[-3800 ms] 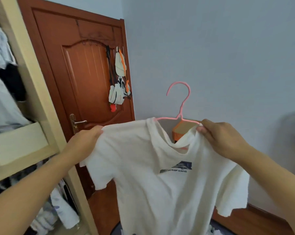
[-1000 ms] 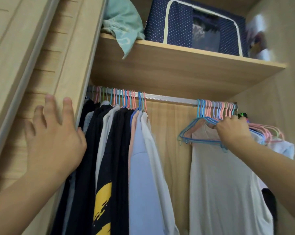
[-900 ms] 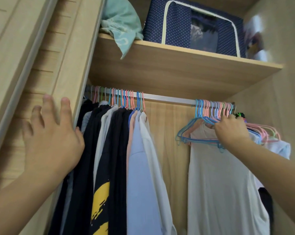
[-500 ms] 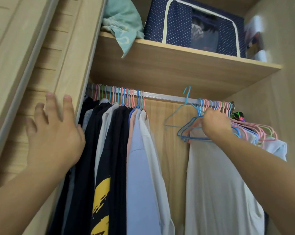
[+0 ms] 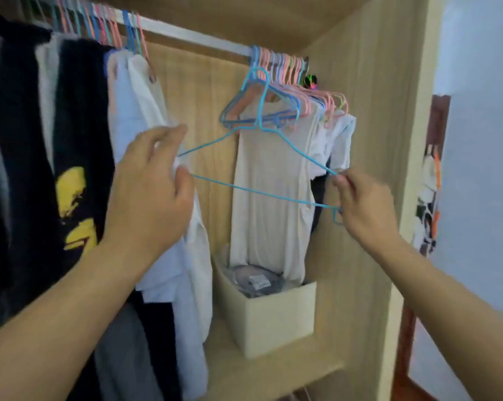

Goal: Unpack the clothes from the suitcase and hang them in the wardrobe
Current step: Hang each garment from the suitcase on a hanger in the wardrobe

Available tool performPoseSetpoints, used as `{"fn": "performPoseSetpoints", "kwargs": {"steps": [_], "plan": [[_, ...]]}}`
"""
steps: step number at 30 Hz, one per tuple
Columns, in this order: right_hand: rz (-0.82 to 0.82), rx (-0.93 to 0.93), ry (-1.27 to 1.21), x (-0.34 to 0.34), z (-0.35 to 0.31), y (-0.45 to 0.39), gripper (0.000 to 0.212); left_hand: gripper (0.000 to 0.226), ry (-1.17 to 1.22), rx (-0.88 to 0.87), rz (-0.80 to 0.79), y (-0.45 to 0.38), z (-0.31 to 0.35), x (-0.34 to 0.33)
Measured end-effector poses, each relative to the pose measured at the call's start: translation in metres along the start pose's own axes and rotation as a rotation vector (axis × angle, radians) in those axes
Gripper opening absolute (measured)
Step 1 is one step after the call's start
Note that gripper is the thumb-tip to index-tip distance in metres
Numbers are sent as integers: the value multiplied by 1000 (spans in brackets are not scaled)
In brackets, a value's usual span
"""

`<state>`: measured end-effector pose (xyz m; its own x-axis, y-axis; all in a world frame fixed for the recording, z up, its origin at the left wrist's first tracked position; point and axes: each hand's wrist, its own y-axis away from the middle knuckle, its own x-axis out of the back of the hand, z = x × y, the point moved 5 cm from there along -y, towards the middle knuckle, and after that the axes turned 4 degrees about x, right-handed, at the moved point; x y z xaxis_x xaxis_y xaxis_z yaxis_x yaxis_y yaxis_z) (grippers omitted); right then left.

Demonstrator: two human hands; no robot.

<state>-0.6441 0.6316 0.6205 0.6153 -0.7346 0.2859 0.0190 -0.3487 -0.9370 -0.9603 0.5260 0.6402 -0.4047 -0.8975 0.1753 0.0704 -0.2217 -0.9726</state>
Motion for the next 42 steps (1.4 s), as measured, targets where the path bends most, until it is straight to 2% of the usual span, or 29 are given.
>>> {"fn": "performPoseSetpoints", "kwargs": {"steps": [2, 5, 7, 10, 13, 15, 17, 18, 19, 20, 23, 24, 26, 28, 30, 32, 34, 35, 39, 42], "plan": [[-119, -98, -99, 45, 34, 76, 21, 51, 125, -25, -178, 46, 46, -48], [-287, -290, -121, 133, 86, 200, 25, 54, 161, 16, -410, 124, 91, -114], [-334, -482, -95, 205, 121, 286, 30, 56, 184, 80, -702, 194, 116, -153], [-288, -832, -66, 328, 160, 409, 24, 54, 487, 257, -1174, 316, 182, -188], [-354, -1066, 71, 441, 184, 519, 31, 60, 742, 508, -1484, 430, 285, -199], [-476, -1208, 157, 507, 201, 591, 29, 43, 843, 606, -1652, 498, 367, -197], [-617, -1360, 129, 556, 210, 657, 16, 33, 893, 564, -1839, 560, 449, -185], [-635, -1421, 81, 573, 212, 680, 7, 31, 906, 521, -1933, 588, 490, -179], [-621, -1483, 26, 587, 212, 703, 13, 31, 902, 456, -2021, 613, 529, -170], [-526, -1561, -21, 600, 211, 722, 21, 30, 903, 375, -2090, 636, 565, -163], [-98, -1767, -12, 648, 212, 774, 28, 33, 841, 176, -2161, 688, 652, -150], [-46, -1806, 33, 665, 215, 795, 32, 33, 809, 118, -2179, 711, 672, -151], [-53, -1912, 81, 691, 222, 844, 37, 21, 673, -1, -2219, 759, 702, -159], [16, -2044, 124, 712, 231, 897, 35, 13, 528, 23, -2224, 811, 722, -171], [235, -2153, 220, 732, 249, 954, 33, 3, 405, 75, -2291, 863, 746, -183], [438, -2189, 317, 742, 275, 1009, 29, 17, 306, 17, -2382, 934, 771, -204], [580, -2178, 377, 743, 304, 1066, 25, 9, 258, -67, -2438, 1016, 800, -230], [617, -2163, 408, 740, 319, 1094, 24, 11, 239, -114, -2430, 1061, 816, -249], [665, -2115, 483, 714, 382, 1200, 24, 46, 301, -415, -2355, 1221, 898, -332], [706, -2123, 471, 694, 413, 1259, 21, 53, 324, -563, -2218, 1314, 954, -401]]}}
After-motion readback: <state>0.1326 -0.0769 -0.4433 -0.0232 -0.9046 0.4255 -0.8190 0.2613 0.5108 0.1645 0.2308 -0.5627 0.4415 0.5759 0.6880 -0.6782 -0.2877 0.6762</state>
